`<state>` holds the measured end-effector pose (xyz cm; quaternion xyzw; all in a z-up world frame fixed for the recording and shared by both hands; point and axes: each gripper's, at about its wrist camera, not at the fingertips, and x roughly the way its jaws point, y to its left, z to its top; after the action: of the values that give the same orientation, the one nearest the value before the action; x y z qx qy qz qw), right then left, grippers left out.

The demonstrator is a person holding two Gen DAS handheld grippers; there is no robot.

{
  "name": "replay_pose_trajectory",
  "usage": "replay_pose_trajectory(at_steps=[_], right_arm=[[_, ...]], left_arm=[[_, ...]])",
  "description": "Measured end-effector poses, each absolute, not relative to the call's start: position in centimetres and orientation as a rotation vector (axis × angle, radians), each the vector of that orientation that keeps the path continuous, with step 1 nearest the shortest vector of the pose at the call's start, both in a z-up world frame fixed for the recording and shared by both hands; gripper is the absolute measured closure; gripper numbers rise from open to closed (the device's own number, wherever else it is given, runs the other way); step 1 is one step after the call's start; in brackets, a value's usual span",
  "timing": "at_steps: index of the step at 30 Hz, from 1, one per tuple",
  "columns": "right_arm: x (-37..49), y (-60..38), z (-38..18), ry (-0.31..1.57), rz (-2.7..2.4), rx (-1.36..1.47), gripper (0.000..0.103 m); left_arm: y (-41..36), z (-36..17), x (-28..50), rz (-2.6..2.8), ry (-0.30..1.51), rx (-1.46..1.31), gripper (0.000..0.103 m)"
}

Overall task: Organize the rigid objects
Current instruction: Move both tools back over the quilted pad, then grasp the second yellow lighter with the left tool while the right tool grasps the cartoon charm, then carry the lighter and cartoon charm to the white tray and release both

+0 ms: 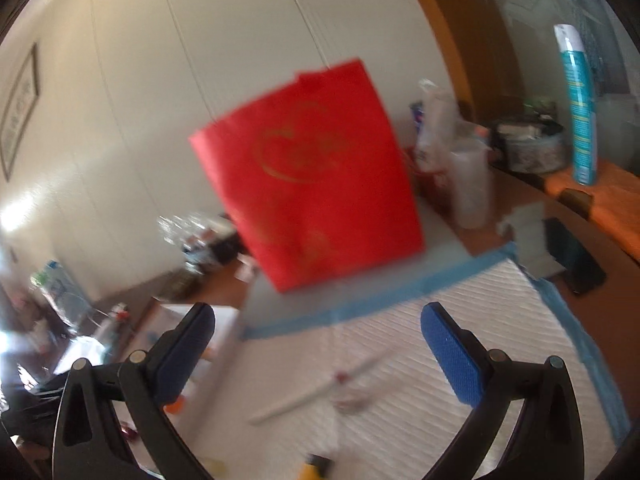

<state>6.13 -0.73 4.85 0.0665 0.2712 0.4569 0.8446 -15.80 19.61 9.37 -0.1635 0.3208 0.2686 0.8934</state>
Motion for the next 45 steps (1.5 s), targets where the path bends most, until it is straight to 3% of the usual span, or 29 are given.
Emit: replay_pose_trajectory(at_steps=[6,12,15,16,17,19,22,24,25,27,28,29,38,45], right_arm=[[9.5,-0.8,-0.7,0.741,0.924,0.005,0.0],[8.5,3.2,-3.8,0.78,1.048,-0.199,0.001],[7.5,5.1,-4.7,0.759,1.083,-0.287,0.001],[7.3,5.5,-4.9,0.749,1.09,-0.312,0.006],[6.9,6.0,-5.2,0.739,1.105,-0.344,0.017],[6.8,6.8,-5.8,0.753,1.119,-0.384,0.029],[6.9,7.1,-6.4,0.755,1.136,-0.408,0.032],[6.9,6.9,-6.2,0.754,1.167,-0.402,0.047],[6.7,6.8,-6.1,0.745,1.179,-0.409,0.066],[6.6,6.7,-6.1,0.736,1.185,-0.419,0.067],[6.6,6.5,-6.1,0.742,1.193,-0.403,0.067],[6.8,6.0,-6.0,0.751,1.204,-0.377,0.067],[7.9,1.6,-1.5,0.689,1.175,-0.176,0.067],[8.2,-2.2,5.4,0.537,1.146,-0.001,0.067]], left_arm=[[13.8,4.7,-9.3,0.319,0.84,-0.316,0.0],[10.2,1.3,-5.9,0.275,0.957,-0.326,0.001],[9.6,0.8,-4.9,0.268,0.968,-0.335,0.01],[9.5,0.8,-4.8,0.267,0.97,-0.337,0.016],[9.4,0.7,-4.6,0.266,0.973,-0.338,0.024],[9.1,0.4,-4.1,0.265,0.984,-0.338,0.026],[8.3,0.1,-3.6,0.266,0.994,-0.297,0.026],[7.2,-0.2,-3.4,0.256,1.008,-0.257,0.026],[6.8,-0.7,-3.2,0.261,1.027,-0.231,0.035],[6.1,-1.1,-3.3,0.286,1.04,-0.16,0.052],[6.1,-1.0,-3.4,0.273,1.036,-0.172,0.069],[6.2,-0.8,-3.5,0.29,1.037,-0.171,0.08],[8.5,2.1,-6.1,0.384,0.921,-0.261,0.08],[14.6,12.5,-12.0,0.593,0.645,-0.252,0.08]])
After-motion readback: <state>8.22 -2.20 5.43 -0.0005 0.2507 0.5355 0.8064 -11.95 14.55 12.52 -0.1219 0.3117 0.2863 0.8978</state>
